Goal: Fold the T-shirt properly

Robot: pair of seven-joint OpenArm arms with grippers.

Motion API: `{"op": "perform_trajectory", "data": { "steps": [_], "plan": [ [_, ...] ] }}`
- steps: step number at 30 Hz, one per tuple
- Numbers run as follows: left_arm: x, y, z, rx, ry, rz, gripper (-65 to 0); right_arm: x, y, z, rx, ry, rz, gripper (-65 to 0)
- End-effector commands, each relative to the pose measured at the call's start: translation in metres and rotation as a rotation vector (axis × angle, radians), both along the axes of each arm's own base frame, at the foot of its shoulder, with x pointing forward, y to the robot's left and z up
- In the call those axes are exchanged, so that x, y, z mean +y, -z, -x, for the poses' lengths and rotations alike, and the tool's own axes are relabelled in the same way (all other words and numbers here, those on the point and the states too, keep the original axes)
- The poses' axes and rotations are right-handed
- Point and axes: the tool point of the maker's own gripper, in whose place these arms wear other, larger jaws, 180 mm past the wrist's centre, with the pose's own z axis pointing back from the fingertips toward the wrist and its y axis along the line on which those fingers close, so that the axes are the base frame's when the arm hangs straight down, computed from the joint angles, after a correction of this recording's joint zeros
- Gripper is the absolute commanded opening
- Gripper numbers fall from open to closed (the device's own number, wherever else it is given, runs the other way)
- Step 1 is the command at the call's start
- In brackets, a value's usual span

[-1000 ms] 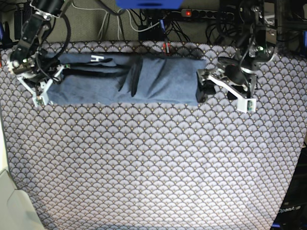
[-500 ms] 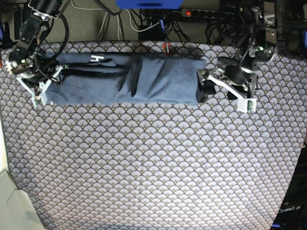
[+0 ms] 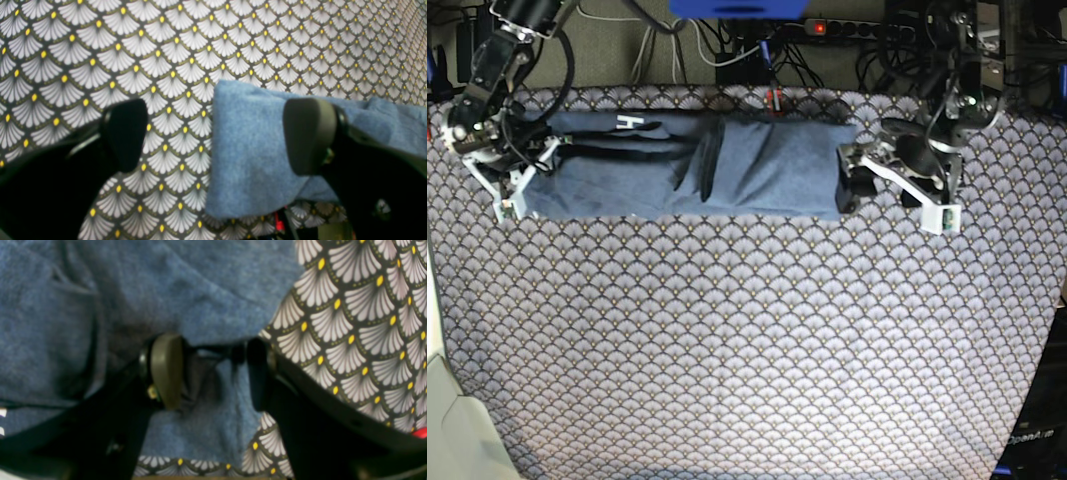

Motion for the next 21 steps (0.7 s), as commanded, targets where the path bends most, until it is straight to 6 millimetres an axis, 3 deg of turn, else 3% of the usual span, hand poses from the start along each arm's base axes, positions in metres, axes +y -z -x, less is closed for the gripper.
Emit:
{"op": "perform_trajectory", "data": {
  "steps": [1, 7, 10, 13, 14, 17, 21],
  "plan": [
    [0.001, -0.01, -0.005, -0.039, 0.004, -0.002, -1.8, 0.005, 0.008, 0.005, 0.038, -0.003, -0.016, -33.2],
    [0.006, -0.01, -0.005, -0.039, 0.012, -0.022, -1.8, 0.01, 0.018, 0.01, 0.064, -0.002, -0.04, -36.9],
    [0.006, -0.01, -0.005, -0.039, 0.012, -0.022, -1.8, 0.011, 0.018, 0.01, 0.066, -0.003, -0.042, -47.6],
    [0.006, -0.011, -0.005, -0.04, 0.012, -0.019, -1.8, 0.009, 0.019, 0.014, 0.097, -0.001, -0.035, -63.1],
    [0.006, -0.011, -0.005, -0.041, 0.012, -0.02, -1.8, 0.008, 0.017, 0.011, 0.098, 0.0, -0.03, -65.0],
    [0.005, -0.011, -0.005, -0.04, 0.012, -0.016, -1.8, 0.003, 0.01, 0.007, 0.095, 0.003, -0.012, -65.0],
    [0.005, -0.013, -0.005, -0.045, 0.014, -0.014, -1.8, -0.007, -0.017, -0.005, 0.023, -0.006, 0.052, -65.0]
  ]
}}
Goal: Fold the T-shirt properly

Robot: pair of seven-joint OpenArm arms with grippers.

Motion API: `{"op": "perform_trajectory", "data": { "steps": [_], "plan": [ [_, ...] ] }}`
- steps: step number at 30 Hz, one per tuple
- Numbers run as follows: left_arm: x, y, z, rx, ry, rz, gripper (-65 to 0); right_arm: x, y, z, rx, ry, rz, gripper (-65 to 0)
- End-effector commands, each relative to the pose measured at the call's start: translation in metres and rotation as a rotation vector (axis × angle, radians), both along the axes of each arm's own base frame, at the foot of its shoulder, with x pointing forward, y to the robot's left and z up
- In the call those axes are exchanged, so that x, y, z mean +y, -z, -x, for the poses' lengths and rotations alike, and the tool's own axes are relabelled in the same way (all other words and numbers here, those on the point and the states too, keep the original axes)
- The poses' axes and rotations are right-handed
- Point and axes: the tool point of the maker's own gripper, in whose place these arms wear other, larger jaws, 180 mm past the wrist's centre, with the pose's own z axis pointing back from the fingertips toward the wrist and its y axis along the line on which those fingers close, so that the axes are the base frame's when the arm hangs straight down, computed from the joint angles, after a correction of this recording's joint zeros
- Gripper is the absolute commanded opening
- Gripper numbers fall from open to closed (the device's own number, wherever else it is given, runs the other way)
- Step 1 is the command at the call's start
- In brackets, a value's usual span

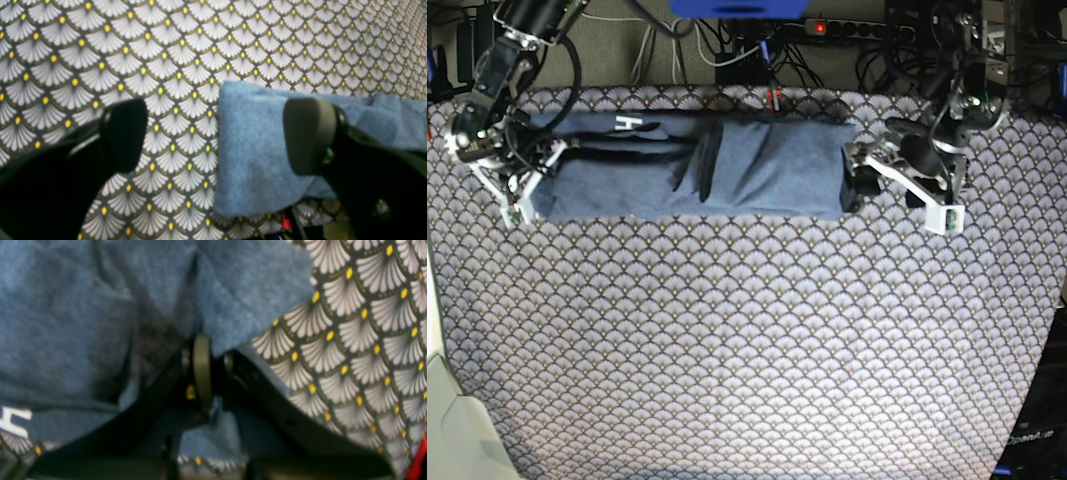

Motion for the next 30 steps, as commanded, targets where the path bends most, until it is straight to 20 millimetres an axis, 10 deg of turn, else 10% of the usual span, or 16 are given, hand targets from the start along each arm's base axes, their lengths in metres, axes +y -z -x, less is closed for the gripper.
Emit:
{"op": "perform_trajectory", "data": {
  "steps": [1, 8, 21, 30],
  "plan": [
    [-0.001, -0.012, -0.005, -0.046, 0.006, 0.005, -1.8, -0.01, -0.017, -0.007, -0.039, -0.004, 0.053, -65.0],
    [0.009, -0.013, -0.005, -0.047, -0.022, -0.004, -1.8, 0.008, -0.06, -0.016, -0.157, -0.072, 0.124, -65.0],
    [0.133, -0.031, 0.013, -0.074, -0.335, -0.133, -1.7, 0.083, -0.055, -0.013, -0.158, -0.265, 0.057, -65.0],
    [0.167, -0.036, 0.027, -0.073, -0.419, -0.183, -1.7, 0.123, -0.066, -0.022, -0.202, -0.385, 0.031, -65.0]
  ]
}}
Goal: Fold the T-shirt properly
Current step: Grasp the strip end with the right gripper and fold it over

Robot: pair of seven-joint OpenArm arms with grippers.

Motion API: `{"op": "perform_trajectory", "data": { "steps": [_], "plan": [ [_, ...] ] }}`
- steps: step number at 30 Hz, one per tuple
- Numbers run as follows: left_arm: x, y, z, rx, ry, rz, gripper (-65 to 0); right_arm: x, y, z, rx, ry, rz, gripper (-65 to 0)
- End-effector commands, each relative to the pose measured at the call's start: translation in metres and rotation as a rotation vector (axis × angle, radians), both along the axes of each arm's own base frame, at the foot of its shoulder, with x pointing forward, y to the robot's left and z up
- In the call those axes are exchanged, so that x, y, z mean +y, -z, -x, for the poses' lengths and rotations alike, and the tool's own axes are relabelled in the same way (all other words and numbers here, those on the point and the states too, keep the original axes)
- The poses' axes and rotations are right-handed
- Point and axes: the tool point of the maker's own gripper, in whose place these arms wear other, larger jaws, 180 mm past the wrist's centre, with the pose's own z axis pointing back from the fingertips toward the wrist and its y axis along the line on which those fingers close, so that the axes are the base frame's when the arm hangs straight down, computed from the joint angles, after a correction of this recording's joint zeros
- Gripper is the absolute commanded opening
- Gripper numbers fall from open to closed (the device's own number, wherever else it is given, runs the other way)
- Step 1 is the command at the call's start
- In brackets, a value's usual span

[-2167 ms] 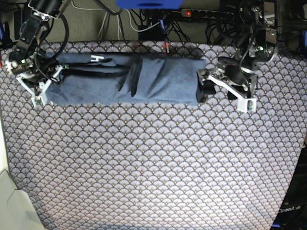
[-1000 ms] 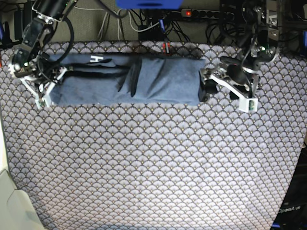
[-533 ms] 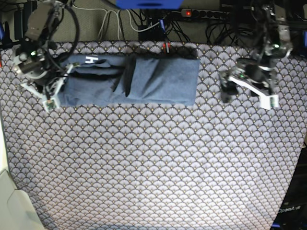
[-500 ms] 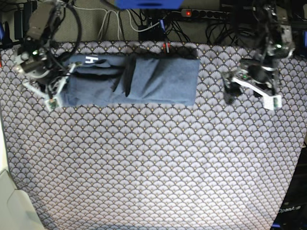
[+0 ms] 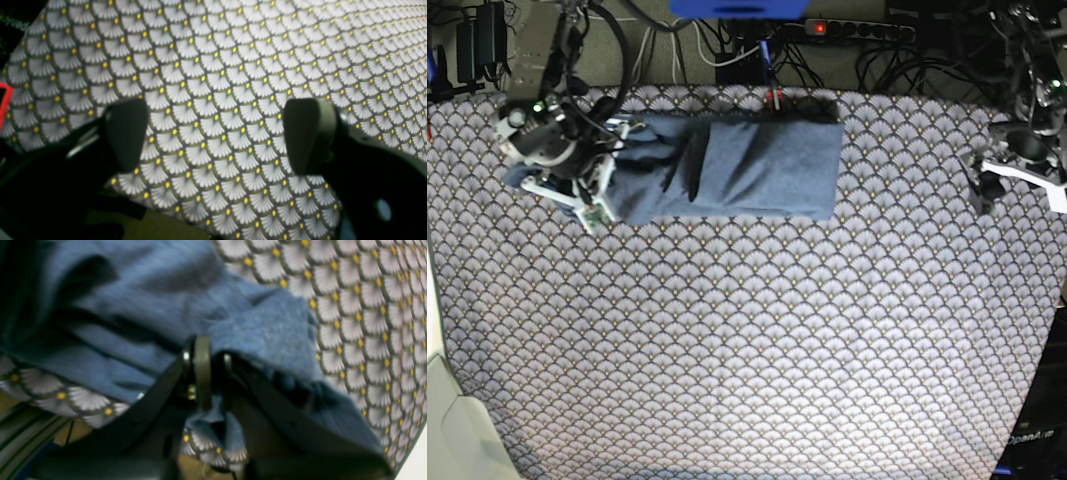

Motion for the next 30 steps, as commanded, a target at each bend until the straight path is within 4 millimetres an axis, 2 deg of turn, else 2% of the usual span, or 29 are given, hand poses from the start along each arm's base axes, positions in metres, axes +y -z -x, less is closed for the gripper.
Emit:
{"op": "perform_trajectory", "data": {
  "steps": [1, 8, 16, 23, 30],
  "plan": [
    [0.004, -0.009, 0.0, -0.023, 0.002, -0.024, -1.7, 0.01, -0.014, -0.009, -0.058, -0.031, -0.017, -65.0],
    [0.005, -0.008, 0.0, -0.021, 0.002, -0.026, -1.7, 0.05, -0.016, -0.008, -0.063, -0.121, -0.069, -65.0],
    [0.005, -0.01, -0.002, -0.024, 0.004, -0.03, -1.7, 0.101, -0.014, 0.008, -0.037, -0.209, -0.156, -65.0],
    [0.008, -0.014, -0.005, -0.028, 0.013, -0.046, -1.7, 0.145, -0.024, 0.013, -0.047, -0.288, -0.229, -65.0],
    [0.007, -0.012, -0.003, -0.023, 0.013, -0.044, -1.7, 0.159, -0.036, 0.001, -0.089, -0.32, -0.243, -65.0]
  ]
}}
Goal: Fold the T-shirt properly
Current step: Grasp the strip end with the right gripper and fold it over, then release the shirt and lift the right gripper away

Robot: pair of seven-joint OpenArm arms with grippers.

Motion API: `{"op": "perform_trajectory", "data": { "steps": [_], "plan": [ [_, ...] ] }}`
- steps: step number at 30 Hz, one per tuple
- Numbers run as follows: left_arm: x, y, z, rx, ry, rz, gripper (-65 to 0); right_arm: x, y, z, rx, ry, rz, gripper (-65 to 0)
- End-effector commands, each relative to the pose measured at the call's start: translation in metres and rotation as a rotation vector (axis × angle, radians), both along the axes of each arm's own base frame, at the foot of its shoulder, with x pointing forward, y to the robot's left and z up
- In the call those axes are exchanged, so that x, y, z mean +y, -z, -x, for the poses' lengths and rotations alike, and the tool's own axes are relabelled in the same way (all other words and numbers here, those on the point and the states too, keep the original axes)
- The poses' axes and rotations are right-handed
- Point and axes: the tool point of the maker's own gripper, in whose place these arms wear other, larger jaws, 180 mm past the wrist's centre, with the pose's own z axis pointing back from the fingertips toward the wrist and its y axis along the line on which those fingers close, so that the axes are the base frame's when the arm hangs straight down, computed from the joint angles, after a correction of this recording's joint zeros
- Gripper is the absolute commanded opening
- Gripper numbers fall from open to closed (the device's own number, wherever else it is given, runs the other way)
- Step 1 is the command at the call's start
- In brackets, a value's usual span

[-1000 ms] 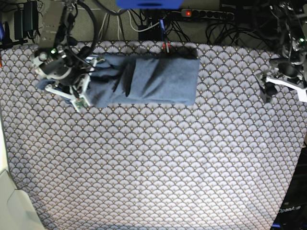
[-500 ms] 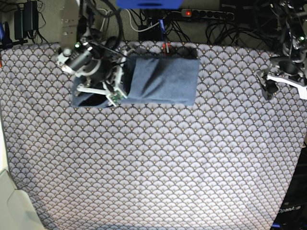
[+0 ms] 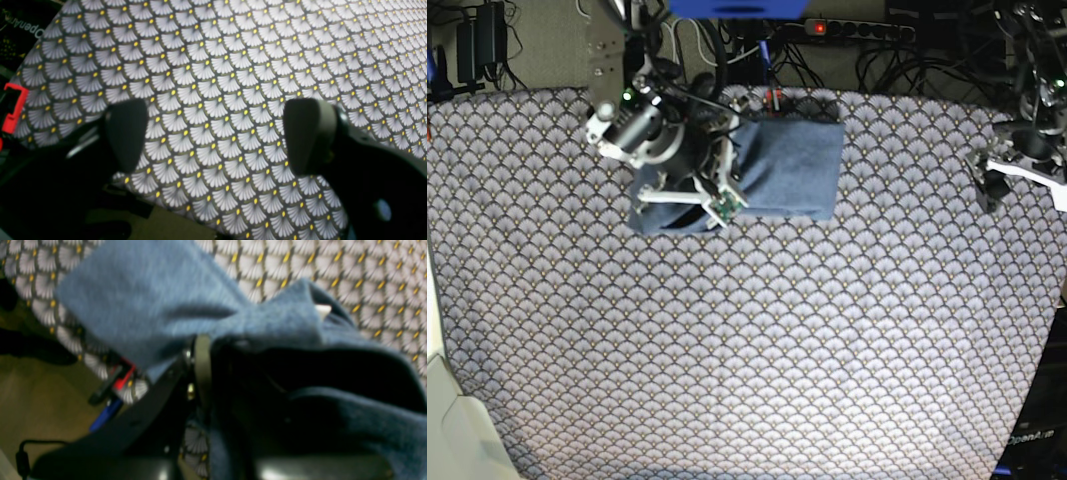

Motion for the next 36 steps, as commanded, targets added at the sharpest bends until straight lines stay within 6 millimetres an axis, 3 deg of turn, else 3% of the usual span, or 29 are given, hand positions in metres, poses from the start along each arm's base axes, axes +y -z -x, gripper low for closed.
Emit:
{"op": "perform_trajectory", "data": {
  "steps": [1, 7, 13, 19, 23, 33, 36],
  "plan": [
    [0.003, -0.01, -0.004, -0.032, 0.008, -0.022, -1.7, 0.008, -0.013, -0.007, -0.042, -0.007, -0.042, -65.0],
    [0.003, -0.01, -0.003, -0.03, 0.008, -0.022, -1.7, 0.008, -0.018, -0.014, -0.048, -0.02, -0.008, -65.0],
    [0.006, -0.001, -0.002, -0.01, -0.005, -0.007, -1.7, 0.045, -0.022, 0.005, -0.046, -0.148, -0.022, -65.0],
    [0.006, 0.001, 0.0, -0.002, -0.005, -0.008, -1.7, 0.066, -0.028, 0.012, -0.064, -0.221, -0.034, -65.0],
    [0.007, 0.001, 0.001, -0.002, -0.008, -0.008, -1.7, 0.072, -0.033, 0.008, -0.082, -0.24, -0.038, -65.0],
    [0.007, 0.005, 0.006, 0.012, -0.009, -0.007, -1.7, 0.074, -0.022, 0.008, -0.052, -0.253, -0.027, -64.7],
    [0.006, 0.005, 0.007, 0.012, -0.008, -0.002, -1.7, 0.075, -0.022, 0.008, -0.051, -0.253, -0.026, -58.4]
  ]
}}
